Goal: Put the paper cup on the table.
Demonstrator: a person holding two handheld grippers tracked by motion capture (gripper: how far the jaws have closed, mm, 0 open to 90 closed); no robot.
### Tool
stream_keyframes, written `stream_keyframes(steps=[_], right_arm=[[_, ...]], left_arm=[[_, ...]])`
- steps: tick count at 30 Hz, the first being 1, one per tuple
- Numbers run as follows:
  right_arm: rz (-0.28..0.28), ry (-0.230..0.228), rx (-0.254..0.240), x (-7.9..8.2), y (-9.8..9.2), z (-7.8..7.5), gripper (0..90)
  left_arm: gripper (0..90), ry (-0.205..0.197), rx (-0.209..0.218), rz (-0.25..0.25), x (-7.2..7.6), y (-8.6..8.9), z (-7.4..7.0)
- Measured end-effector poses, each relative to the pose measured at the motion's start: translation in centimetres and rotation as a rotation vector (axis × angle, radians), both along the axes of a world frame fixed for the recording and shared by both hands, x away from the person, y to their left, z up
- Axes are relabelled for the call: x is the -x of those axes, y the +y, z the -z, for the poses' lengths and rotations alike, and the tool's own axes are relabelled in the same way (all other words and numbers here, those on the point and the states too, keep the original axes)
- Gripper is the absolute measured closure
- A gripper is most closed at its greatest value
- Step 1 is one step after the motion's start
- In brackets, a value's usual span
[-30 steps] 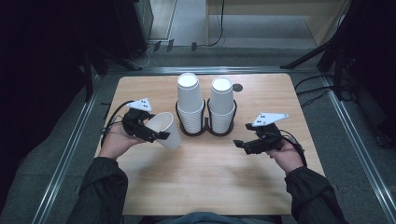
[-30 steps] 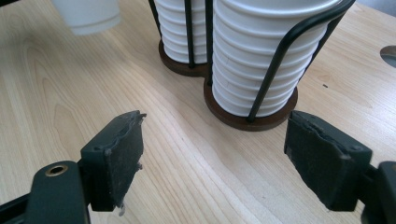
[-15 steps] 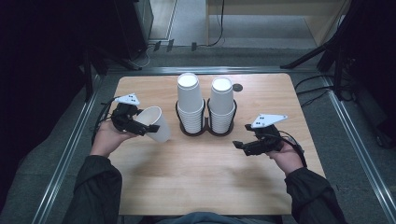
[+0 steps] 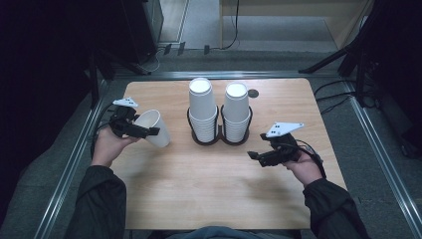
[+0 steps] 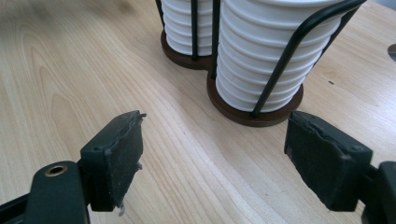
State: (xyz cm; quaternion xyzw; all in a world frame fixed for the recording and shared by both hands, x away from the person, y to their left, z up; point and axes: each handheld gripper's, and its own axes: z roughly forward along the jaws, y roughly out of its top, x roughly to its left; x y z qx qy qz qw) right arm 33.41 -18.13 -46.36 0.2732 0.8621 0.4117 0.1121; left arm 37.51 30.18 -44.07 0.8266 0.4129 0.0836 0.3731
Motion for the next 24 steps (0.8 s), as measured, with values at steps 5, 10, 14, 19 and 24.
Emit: stream_keyframes(steps=[5,10,14,19,24], right_arm=[[-0.007,0.003,0.012,0.0,0.3,0.2,20.1],[-0.017,0.007,0.021,0.0,0.7,0.4,20.1],[-0.020,0.016,0.023,0.0,0.8,0.5,20.1],[-0.015,0.020,0.025,-0.2,0.8,0.6,20.1],[-0.010,0.021,0.023,-0.2,0.7,0.6,20.1]], left_arm=[[14.9,-0.003,-0.012,-0.034,-0.3,0.7,0.5],[14.1,-0.011,-0.044,-0.116,-0.7,1.4,1.1],[14.1,-0.005,-0.058,-0.171,-1.1,2.2,1.4],[13.5,0.002,-0.095,-0.185,-1.4,2.1,1.8],[12.1,0.001,-0.156,-0.168,-1.7,1.3,2.5]])
